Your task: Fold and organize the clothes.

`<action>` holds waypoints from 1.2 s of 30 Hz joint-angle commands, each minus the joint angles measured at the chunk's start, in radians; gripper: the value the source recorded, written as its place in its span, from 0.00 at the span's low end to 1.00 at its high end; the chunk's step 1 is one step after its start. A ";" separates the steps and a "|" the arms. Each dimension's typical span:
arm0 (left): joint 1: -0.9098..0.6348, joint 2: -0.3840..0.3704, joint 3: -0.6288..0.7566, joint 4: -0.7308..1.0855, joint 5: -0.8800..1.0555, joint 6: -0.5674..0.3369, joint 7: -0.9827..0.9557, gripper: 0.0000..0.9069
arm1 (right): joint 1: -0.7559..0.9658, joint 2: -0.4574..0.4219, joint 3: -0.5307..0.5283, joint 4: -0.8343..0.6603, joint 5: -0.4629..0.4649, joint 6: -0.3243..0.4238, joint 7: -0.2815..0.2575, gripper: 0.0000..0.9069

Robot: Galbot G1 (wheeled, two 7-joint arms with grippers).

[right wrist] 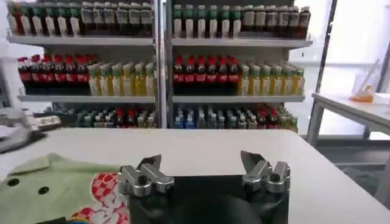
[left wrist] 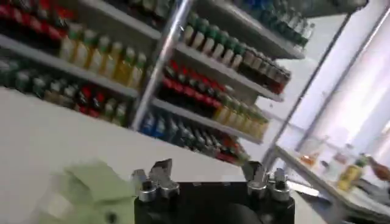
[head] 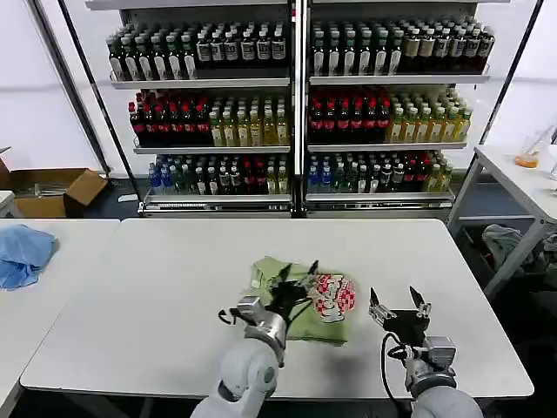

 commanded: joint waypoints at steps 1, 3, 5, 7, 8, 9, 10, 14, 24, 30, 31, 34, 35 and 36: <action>0.179 0.148 -0.235 -0.187 0.342 -0.127 0.038 1.00 | 0.056 0.015 -0.031 -0.033 -0.007 0.082 -0.017 1.00; 0.221 0.154 -0.259 -0.213 0.363 -0.133 0.048 1.00 | 0.043 0.022 -0.034 -0.037 -0.014 0.106 -0.028 1.00; 0.261 0.152 -0.276 -0.231 0.375 -0.135 0.055 1.00 | 0.028 0.026 -0.034 -0.041 -0.027 0.112 -0.043 1.00; 0.287 0.146 -0.292 -0.239 0.409 -0.148 0.062 1.00 | 0.020 0.030 -0.034 -0.051 -0.049 0.117 -0.050 1.00; 0.297 0.143 -0.298 -0.243 0.421 -0.154 0.065 1.00 | 0.017 0.031 -0.033 -0.060 -0.059 0.125 -0.060 1.00; 0.312 0.141 -0.303 -0.251 0.428 -0.158 0.068 1.00 | 0.017 0.033 -0.034 -0.073 -0.067 0.130 -0.065 1.00; 0.322 0.137 -0.308 -0.257 0.428 -0.156 0.069 1.00 | 0.020 0.036 -0.036 -0.083 -0.067 0.130 -0.066 1.00; 0.358 0.135 -0.325 -0.273 0.430 -0.155 0.072 1.00 | 0.054 0.053 -0.056 -0.140 -0.027 0.093 -0.070 1.00; 0.419 0.148 -0.352 -0.292 0.425 -0.154 0.078 1.00 | 0.267 0.135 -0.167 -0.317 0.235 -0.092 -0.006 1.00; 0.421 0.150 -0.352 -0.291 0.420 -0.154 0.078 1.00 | 0.332 0.158 -0.184 -0.399 0.303 -0.132 0.015 1.00; 0.420 0.150 -0.350 -0.290 0.418 -0.154 0.078 1.00 | 0.348 0.162 -0.183 -0.412 0.328 -0.133 0.019 1.00; 0.419 0.151 -0.346 -0.288 0.417 -0.154 0.078 1.00 | 0.385 0.170 -0.182 -0.448 0.384 -0.131 0.028 0.04; 0.418 0.151 -0.346 -0.288 0.416 -0.154 0.078 1.00 | 0.392 0.171 -0.183 -0.452 0.387 -0.130 0.029 0.00; 0.418 0.152 -0.345 -0.288 0.416 -0.153 0.078 1.00 | 0.411 0.173 -0.185 -0.465 0.396 -0.127 0.025 0.00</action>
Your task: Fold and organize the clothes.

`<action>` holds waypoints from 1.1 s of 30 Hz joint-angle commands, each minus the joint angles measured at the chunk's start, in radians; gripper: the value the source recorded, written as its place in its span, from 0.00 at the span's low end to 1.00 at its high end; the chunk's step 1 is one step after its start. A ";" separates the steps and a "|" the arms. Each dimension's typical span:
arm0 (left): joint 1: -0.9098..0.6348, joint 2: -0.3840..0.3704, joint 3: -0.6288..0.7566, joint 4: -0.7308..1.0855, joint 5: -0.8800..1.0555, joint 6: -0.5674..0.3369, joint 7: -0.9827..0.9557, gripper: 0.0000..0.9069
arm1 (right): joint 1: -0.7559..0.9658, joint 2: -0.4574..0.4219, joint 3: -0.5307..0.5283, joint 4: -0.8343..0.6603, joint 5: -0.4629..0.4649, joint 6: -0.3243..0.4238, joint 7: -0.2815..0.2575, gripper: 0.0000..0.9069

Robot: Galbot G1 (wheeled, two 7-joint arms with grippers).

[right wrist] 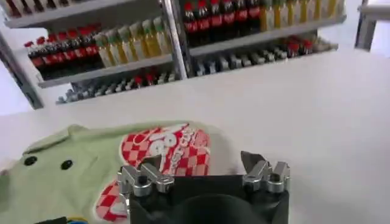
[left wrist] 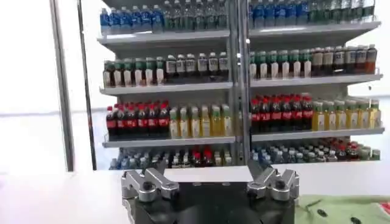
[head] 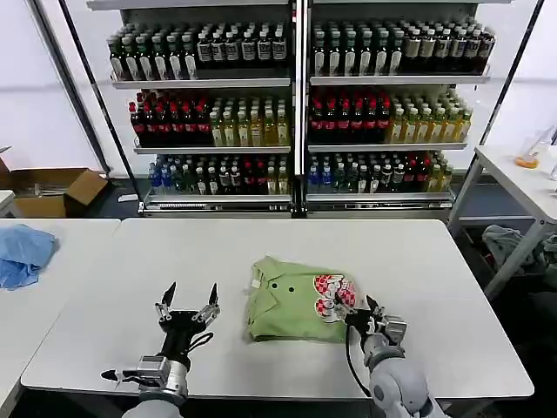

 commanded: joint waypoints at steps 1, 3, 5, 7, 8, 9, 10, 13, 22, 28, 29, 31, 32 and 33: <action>0.033 0.007 -0.014 -0.014 0.018 -0.006 0.002 1.00 | 0.173 0.041 -0.039 -0.162 0.193 -0.061 0.024 0.00; 0.033 0.008 -0.014 -0.016 0.015 -0.006 0.002 1.00 | 0.189 0.040 -0.038 -0.168 0.194 -0.056 0.020 0.00; 0.034 0.010 -0.015 -0.016 0.013 -0.006 0.002 1.00 | 0.198 0.036 -0.036 -0.172 0.192 -0.052 0.013 0.00; 0.034 0.014 -0.017 -0.015 0.008 -0.006 0.002 1.00 | 0.216 0.027 -0.033 -0.191 0.185 -0.047 0.001 0.00; 0.034 0.016 -0.018 -0.014 0.006 -0.006 0.001 1.00 | 0.221 0.025 -0.031 -0.196 0.184 -0.047 -0.001 0.00; 0.034 0.017 -0.018 -0.012 0.003 -0.006 0.002 1.00 | 0.229 0.021 -0.029 -0.206 0.176 -0.047 -0.007 0.00; 0.034 0.019 -0.018 -0.011 0.001 -0.006 0.001 1.00 | 0.234 0.019 -0.026 -0.216 0.157 -0.044 -0.014 0.00; 0.032 0.023 -0.017 -0.006 -0.004 -0.005 0.002 1.00 | 0.241 0.004 -0.013 -0.225 0.103 -0.042 -0.024 0.00; 0.024 0.021 -0.005 -0.004 -0.007 -0.006 0.006 1.00 | 0.085 -0.076 0.011 -0.068 -0.283 0.092 -0.141 1.00; 0.023 0.019 0.006 -0.006 -0.004 -0.009 0.008 1.00 | -0.077 -0.056 0.043 0.032 -0.488 0.249 -0.086 1.00; 0.024 0.019 0.009 -0.008 -0.004 -0.010 0.009 1.00 | -0.112 -0.054 0.054 0.048 -0.513 0.280 -0.084 1.00; 0.025 0.020 0.011 -0.011 -0.004 -0.011 0.009 1.00 | -0.149 -0.054 0.067 0.082 -0.511 0.294 -0.080 1.00; 0.026 0.020 0.012 -0.013 -0.004 -0.013 0.010 1.00 | -0.178 -0.053 0.080 0.112 -0.511 0.305 -0.076 1.00; 0.026 0.020 0.012 -0.013 -0.004 -0.013 0.010 1.00 | -0.190 -0.053 0.086 0.125 -0.514 0.311 -0.077 1.00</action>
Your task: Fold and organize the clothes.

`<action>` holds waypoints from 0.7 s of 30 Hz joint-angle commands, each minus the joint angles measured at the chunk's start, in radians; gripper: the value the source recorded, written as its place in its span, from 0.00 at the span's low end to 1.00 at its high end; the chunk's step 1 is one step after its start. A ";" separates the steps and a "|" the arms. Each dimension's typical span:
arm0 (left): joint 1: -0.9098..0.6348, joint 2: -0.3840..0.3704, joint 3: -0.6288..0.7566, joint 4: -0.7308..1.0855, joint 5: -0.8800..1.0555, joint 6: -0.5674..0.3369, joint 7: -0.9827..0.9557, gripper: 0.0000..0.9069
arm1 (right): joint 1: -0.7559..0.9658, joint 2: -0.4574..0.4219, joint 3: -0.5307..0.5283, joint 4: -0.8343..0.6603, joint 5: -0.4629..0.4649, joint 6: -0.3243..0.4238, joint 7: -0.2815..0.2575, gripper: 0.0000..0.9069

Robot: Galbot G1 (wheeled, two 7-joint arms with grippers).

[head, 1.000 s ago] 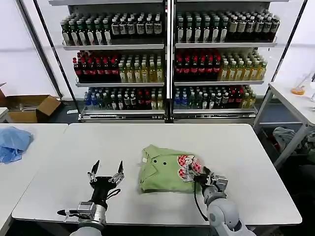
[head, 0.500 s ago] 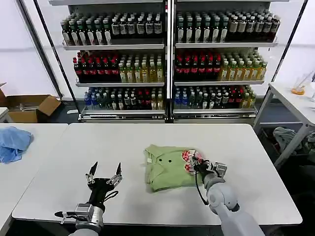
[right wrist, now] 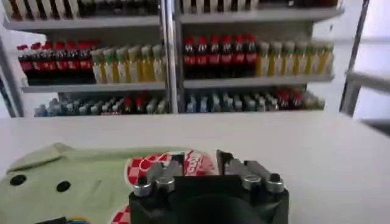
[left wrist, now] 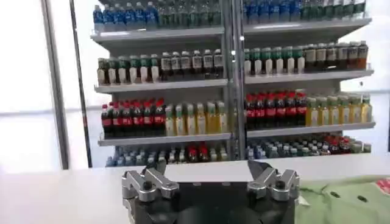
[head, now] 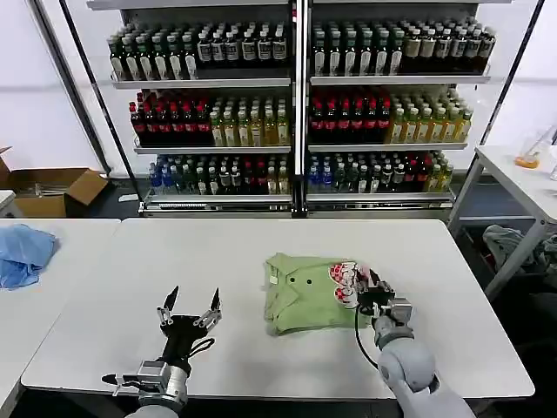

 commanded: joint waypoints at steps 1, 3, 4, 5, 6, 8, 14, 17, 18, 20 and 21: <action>0.005 0.001 0.005 -0.007 0.001 -0.006 0.003 1.00 | -0.275 -0.011 0.074 0.212 -0.299 0.224 0.004 1.00; 0.005 0.000 0.010 -0.007 0.003 -0.009 0.004 1.00 | -0.306 -0.011 0.100 0.248 -0.307 0.241 0.005 1.00; 0.005 0.000 0.013 -0.008 0.004 -0.010 0.006 1.00 | -0.325 -0.011 0.114 0.263 -0.310 0.248 0.006 1.00; 0.005 -0.001 0.018 -0.009 0.005 -0.010 0.007 1.00 | -0.342 -0.012 0.131 0.282 -0.308 0.251 0.004 1.00; 0.004 -0.001 0.019 -0.010 0.005 -0.011 0.008 1.00 | -0.354 -0.013 0.141 0.288 -0.307 0.251 0.003 1.00; 0.001 -0.001 0.026 -0.011 0.007 -0.011 0.010 1.00 | -0.379 -0.018 0.167 0.302 -0.307 0.260 -0.003 1.00; 0.004 -0.001 0.035 -0.023 0.011 -0.010 0.017 1.00 | -0.439 -0.022 0.216 0.348 -0.288 0.272 -0.026 1.00; 0.010 -0.001 0.037 -0.028 0.011 -0.011 0.020 1.00 | -0.475 -0.020 0.229 0.374 -0.281 0.277 -0.034 1.00; 0.012 -0.002 0.038 -0.029 0.011 -0.012 0.021 1.00 | -0.480 -0.019 0.230 0.377 -0.278 0.277 -0.034 1.00; 0.013 -0.002 0.039 -0.031 0.012 -0.012 0.023 1.00 | -0.493 -0.017 0.238 0.384 -0.276 0.280 -0.040 1.00; 0.013 -0.001 0.039 -0.032 0.012 -0.012 0.023 1.00 | -0.496 -0.017 0.242 0.388 -0.275 0.280 -0.041 1.00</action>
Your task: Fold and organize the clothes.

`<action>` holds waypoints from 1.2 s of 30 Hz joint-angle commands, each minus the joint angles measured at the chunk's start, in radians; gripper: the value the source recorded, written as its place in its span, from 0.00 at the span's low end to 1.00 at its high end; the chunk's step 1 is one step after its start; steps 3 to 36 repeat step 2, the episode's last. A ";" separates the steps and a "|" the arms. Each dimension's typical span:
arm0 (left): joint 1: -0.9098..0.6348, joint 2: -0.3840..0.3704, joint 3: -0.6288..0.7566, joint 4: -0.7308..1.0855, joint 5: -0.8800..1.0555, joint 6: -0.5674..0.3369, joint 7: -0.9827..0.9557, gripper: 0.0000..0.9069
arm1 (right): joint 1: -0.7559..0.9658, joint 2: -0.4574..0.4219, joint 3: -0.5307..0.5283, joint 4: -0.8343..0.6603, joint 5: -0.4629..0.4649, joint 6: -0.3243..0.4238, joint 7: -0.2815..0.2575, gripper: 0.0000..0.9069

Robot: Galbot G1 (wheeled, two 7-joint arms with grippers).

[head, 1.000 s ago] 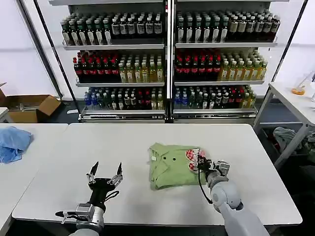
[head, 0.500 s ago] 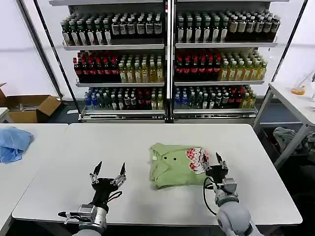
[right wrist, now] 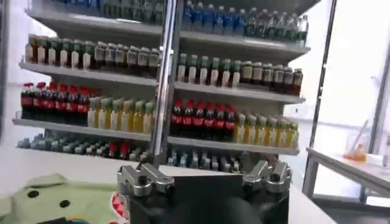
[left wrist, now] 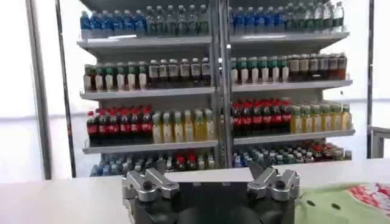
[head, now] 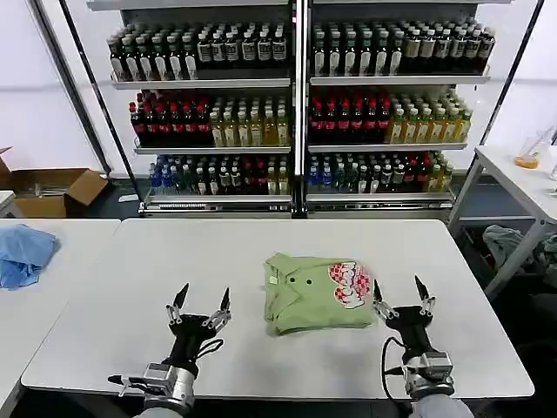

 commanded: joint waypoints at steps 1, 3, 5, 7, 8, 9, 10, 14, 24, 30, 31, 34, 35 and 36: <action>0.003 0.001 0.005 -0.008 0.001 0.001 0.005 1.00 | -0.148 0.002 0.078 0.110 -0.029 0.048 -0.019 1.00; 0.003 0.001 0.005 -0.010 0.000 0.002 0.005 1.00 | -0.151 0.003 0.083 0.117 -0.018 0.042 -0.025 1.00; 0.003 0.001 0.005 -0.010 0.000 0.002 0.005 1.00 | -0.151 0.003 0.083 0.117 -0.018 0.042 -0.025 1.00; 0.003 0.001 0.005 -0.010 0.000 0.002 0.005 1.00 | -0.151 0.003 0.083 0.117 -0.018 0.042 -0.025 1.00; 0.003 0.001 0.005 -0.010 0.000 0.002 0.005 1.00 | -0.151 0.003 0.083 0.117 -0.018 0.042 -0.025 1.00; 0.003 0.001 0.005 -0.010 0.000 0.002 0.005 1.00 | -0.151 0.003 0.083 0.117 -0.018 0.042 -0.025 1.00; 0.003 0.001 0.005 -0.010 0.000 0.002 0.005 1.00 | -0.151 0.003 0.083 0.117 -0.018 0.042 -0.025 1.00; 0.003 0.001 0.005 -0.010 0.000 0.002 0.005 1.00 | -0.151 0.003 0.083 0.117 -0.018 0.042 -0.025 1.00; 0.003 0.001 0.005 -0.010 0.000 0.002 0.005 1.00 | -0.151 0.003 0.083 0.117 -0.018 0.042 -0.025 1.00; 0.003 0.001 0.005 -0.010 0.000 0.002 0.005 1.00 | -0.151 0.003 0.083 0.117 -0.018 0.042 -0.025 1.00; 0.003 0.001 0.005 -0.010 0.000 0.002 0.005 1.00 | -0.151 0.003 0.083 0.117 -0.018 0.042 -0.025 1.00; 0.003 0.001 0.005 -0.010 0.000 0.002 0.005 1.00 | -0.151 0.003 0.083 0.117 -0.018 0.042 -0.025 1.00; 0.003 0.001 0.005 -0.010 0.000 0.002 0.005 1.00 | -0.151 0.003 0.083 0.117 -0.018 0.042 -0.025 1.00; 0.003 0.001 0.005 -0.010 0.000 0.002 0.005 1.00 | -0.151 0.003 0.083 0.117 -0.018 0.042 -0.025 1.00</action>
